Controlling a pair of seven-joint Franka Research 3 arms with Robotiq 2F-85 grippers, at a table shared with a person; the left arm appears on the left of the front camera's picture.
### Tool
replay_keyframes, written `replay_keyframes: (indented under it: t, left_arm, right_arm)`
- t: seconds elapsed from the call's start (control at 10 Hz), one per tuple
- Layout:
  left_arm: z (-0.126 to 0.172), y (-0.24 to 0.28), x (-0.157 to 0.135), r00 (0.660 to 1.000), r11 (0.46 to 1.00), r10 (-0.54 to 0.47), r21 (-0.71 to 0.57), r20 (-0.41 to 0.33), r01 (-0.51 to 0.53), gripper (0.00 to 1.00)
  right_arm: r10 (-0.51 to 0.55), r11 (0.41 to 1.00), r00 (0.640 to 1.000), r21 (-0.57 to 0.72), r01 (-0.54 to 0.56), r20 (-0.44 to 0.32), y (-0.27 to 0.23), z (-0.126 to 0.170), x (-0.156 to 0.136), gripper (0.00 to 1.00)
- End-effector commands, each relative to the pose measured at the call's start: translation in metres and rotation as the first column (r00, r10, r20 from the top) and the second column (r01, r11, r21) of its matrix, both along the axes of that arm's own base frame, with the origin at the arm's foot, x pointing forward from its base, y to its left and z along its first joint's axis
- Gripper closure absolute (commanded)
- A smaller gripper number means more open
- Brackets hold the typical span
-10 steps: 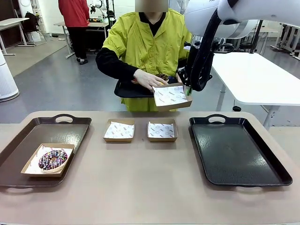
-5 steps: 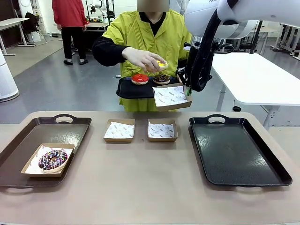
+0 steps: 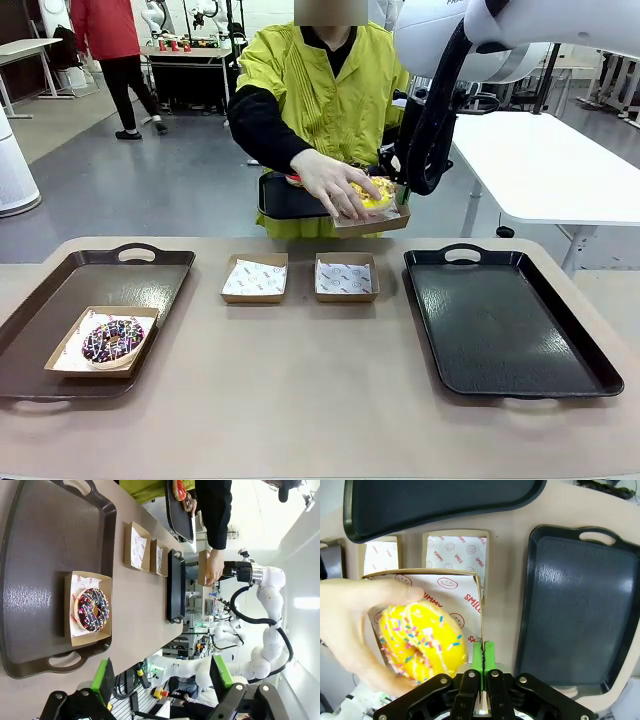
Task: Individually package the donuts and arrange them on the tray.
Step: Place the picked Paper togo box on the Handle tray while simultaneously picking up another Paper togo box from the table with the other hand.
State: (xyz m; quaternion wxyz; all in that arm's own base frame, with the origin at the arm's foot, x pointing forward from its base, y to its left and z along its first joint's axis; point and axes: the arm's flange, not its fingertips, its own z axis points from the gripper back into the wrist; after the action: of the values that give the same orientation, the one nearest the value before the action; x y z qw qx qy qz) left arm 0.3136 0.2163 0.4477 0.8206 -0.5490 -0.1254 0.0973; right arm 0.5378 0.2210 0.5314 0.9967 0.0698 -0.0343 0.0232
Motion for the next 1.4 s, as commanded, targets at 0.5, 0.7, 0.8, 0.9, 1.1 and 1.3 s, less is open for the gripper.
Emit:
replay_keyframes:
  t: [0.5, 0.7, 0.8, 0.9, 1.1, 1.3]
  left_arm:
    - [0.002, 0.002, -0.001, 1.000, 1.000, 0.000, -0.013, 0.008, 0.000, 0.00]
    - [0.002, 0.002, -0.001, 1.000, 1.000, 0.000, -0.013, 0.008, 0.000, 0.00]
    - [0.002, 0.002, -0.001, 1.000, 1.000, 0.000, -0.013, 0.008, 0.000, 0.00]
    - [0.002, 0.002, -0.001, 1.000, 1.000, 0.000, -0.013, 0.008, 0.000, 0.00]
    - [0.002, 0.002, -0.001, 1.000, 1.000, 0.000, -0.013, 0.008, 0.000, 0.00]
    - [0.009, -0.011, 0.009, 1.000, 0.999, -0.019, 0.036, -0.023, 0.020, 0.00]
  right_arm:
    - [-0.004, 1.000, 1.000, 0.000, 0.004, -0.002, -0.003, -0.001, -0.005, 1.00]
    - [-0.004, 1.000, 1.000, 0.000, 0.004, -0.002, -0.003, -0.001, -0.005, 1.00]
    - [-0.004, 1.000, 1.000, 0.000, 0.004, -0.002, -0.003, -0.001, -0.005, 1.00]
    - [-0.004, 1.000, 1.000, 0.000, 0.004, -0.002, -0.003, -0.001, -0.005, 1.00]
    - [-0.004, 1.000, 1.000, 0.000, 0.004, -0.002, -0.003, -0.001, -0.005, 1.00]
    - [0.015, 1.000, 1.000, 0.015, -0.015, -0.002, -0.021, 0.006, -0.011, 0.99]
